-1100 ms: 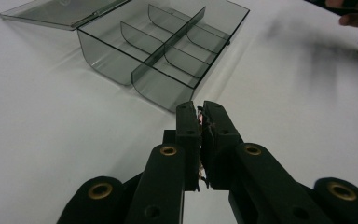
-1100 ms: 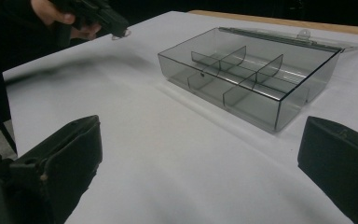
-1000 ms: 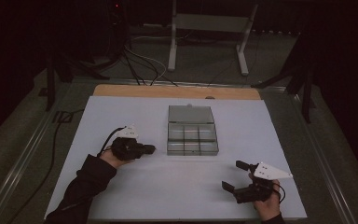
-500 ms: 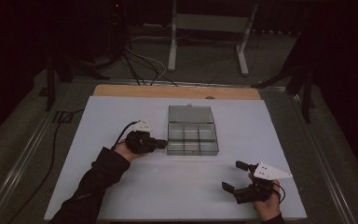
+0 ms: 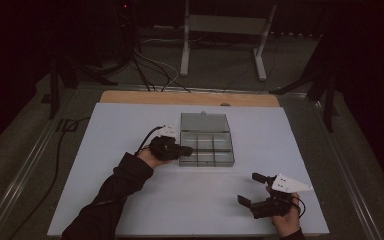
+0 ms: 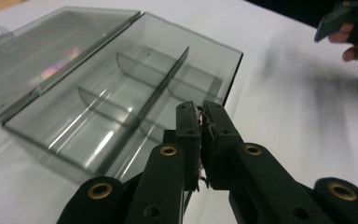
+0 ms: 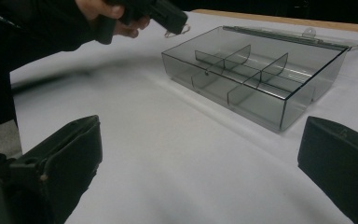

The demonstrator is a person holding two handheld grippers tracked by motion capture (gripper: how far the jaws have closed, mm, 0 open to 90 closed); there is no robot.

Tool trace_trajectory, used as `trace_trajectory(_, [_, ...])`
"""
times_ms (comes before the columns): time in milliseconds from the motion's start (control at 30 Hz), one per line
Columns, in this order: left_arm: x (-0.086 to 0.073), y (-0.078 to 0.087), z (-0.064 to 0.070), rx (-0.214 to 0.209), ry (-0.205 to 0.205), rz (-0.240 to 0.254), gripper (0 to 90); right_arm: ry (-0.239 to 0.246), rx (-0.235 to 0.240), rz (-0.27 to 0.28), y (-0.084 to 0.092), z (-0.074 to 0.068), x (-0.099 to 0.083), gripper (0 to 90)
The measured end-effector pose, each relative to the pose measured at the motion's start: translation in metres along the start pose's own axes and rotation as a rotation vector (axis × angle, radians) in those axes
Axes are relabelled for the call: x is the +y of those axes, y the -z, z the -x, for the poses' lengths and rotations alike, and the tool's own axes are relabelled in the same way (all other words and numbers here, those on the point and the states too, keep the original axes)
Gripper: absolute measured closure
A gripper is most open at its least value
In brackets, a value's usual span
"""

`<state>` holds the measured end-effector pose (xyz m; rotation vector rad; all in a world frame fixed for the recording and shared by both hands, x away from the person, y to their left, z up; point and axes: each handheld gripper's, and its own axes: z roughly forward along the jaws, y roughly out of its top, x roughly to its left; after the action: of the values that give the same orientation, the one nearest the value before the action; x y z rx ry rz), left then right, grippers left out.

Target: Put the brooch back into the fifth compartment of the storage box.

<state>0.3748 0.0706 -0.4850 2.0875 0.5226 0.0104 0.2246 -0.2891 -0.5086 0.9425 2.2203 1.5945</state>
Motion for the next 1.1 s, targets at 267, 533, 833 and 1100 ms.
trace_trajectory(267, [0.010, -0.014, 0.000, -0.003, -0.013, -0.003, 87.6, 0.002, 0.000, 0.000, 0.000, 0.000, 0.000, 0.0])
trace_trajectory(533, [0.021, -0.026, 0.000, -0.004, -0.002, 0.008, 87.7, -0.001, 0.000, -0.002, -0.001, 0.000, 0.000, 0.0])
trace_trajectory(833, [0.028, -0.043, 0.002, -0.005, -0.007, -0.005, 87.6, -0.001, 0.002, 0.000, 0.000, 0.000, 0.000, 0.0])
trace_trajectory(1100, [0.031, -0.053, 0.002, -0.003, -0.001, -0.022, 87.2, -0.005, 0.002, 0.005, 0.001, 0.001, 0.000, 0.0])
